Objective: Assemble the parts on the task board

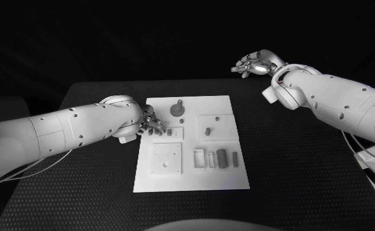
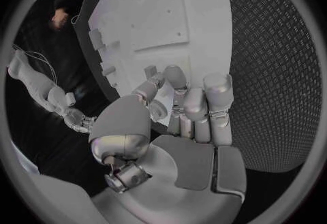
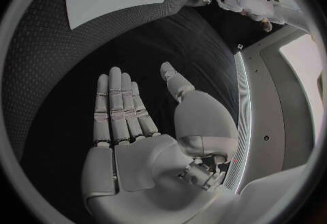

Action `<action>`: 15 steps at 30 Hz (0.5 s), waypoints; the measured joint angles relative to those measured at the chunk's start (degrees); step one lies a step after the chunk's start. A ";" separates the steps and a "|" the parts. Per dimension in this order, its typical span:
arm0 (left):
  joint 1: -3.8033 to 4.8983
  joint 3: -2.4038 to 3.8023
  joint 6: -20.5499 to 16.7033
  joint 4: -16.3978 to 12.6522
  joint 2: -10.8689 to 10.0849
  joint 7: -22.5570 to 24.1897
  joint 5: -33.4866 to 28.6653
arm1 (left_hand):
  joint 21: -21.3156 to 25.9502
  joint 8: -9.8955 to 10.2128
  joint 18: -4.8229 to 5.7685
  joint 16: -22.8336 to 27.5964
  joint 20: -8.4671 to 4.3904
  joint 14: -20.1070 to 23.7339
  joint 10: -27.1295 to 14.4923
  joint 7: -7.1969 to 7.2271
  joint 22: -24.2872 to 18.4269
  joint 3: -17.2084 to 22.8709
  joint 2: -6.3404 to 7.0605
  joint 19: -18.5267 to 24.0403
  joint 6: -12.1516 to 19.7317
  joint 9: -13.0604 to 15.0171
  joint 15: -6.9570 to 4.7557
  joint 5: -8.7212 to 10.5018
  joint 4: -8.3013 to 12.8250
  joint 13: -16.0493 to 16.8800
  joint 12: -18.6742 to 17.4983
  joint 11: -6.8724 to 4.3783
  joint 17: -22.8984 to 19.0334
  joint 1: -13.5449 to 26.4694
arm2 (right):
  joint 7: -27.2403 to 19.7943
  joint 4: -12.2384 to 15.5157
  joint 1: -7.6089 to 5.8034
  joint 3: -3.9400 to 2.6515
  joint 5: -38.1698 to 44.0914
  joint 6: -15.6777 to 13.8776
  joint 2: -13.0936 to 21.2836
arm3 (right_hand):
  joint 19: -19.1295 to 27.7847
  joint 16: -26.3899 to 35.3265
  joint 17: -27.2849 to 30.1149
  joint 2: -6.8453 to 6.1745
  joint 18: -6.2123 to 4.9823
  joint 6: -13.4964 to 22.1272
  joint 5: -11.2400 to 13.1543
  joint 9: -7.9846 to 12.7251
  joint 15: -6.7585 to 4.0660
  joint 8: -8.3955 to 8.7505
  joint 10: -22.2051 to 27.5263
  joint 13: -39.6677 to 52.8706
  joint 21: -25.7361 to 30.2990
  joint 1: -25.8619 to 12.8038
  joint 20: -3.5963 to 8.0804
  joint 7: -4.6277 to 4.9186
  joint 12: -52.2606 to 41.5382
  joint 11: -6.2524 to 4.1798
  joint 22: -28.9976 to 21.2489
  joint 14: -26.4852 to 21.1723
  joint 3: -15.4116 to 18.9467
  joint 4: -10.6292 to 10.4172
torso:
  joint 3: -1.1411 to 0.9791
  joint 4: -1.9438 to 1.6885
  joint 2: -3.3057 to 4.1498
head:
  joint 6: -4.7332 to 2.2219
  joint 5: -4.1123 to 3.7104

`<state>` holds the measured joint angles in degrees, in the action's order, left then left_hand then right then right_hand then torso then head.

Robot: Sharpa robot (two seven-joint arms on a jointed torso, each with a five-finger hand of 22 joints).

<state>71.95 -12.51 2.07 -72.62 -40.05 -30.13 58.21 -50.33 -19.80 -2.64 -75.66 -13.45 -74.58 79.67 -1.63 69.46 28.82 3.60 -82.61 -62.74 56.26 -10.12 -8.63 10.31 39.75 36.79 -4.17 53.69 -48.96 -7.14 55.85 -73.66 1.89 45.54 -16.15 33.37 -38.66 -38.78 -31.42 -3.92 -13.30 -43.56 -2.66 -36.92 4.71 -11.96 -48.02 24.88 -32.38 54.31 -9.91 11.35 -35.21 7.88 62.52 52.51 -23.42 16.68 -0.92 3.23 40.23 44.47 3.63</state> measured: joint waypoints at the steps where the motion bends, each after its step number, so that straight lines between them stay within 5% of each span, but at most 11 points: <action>1: 0.00 0.00 0.00 0.00 0.00 0.00 0.00 | 0.03 0.00 0.01 0.00 -0.18 0.00 0.00 0.00 0.00 -0.12 0.09 0.02 0.00 0.00 0.00 0.00 -0.12 0.00 0.00 0.00 0.00 0.09 | 0.00 0.00 0.00 0.00 0.00 0.01 0.00 | 0.00 0.00 0.00 0.00 0.00 0.00 0.00 0.00 0.00 0.00 0.00 0.00 0.00 0.00 0.00 0.00 0.00 0.00 0.00 0.00 0.00 0.00 | 0.00 0.00 0.00 | -0.02 0.01; 15: -0.04 -0.01 -0.04 0.44 -0.01 0.10 -0.07 | 0.29 0.70 0.01 0.00 -0.38 0.07 -0.31 0.02 -0.11 -0.58 1.08 0.01 0.01 0.02 0.07 0.29 -0.93 -0.07 0.00 -0.07 -0.16 1.08 | -0.01 -0.03 0.08 0.00 -0.05 0.07 0.04 | 0.00 0.00 0.00 0.00 0.00 0.00 0.00 0.00 0.00 0.00 0.00 -0.13 0.00 0.00 0.00 0.00 0.00 0.00 0.00 0.00 0.00 0.00 | -0.02 0.07 0.00 | -0.05 0.06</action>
<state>71.91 -12.51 2.03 -72.18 -40.07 -30.04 58.14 -50.04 -19.10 -2.63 -75.66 -13.83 -74.51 79.36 -1.61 69.35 28.24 4.67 -82.60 -62.73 56.27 -10.05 -8.34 9.38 39.67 36.79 -4.24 53.54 -47.89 -7.15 55.82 -73.58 1.89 45.48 -16.07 33.41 -38.66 -38.78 -31.43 -3.92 -13.30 -43.56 -2.66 -36.91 4.71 -11.96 -48.02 24.75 -32.38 54.31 -9.91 11.34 -35.21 7.88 62.52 52.51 -23.42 16.68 -0.94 3.30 40.23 44.42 3.69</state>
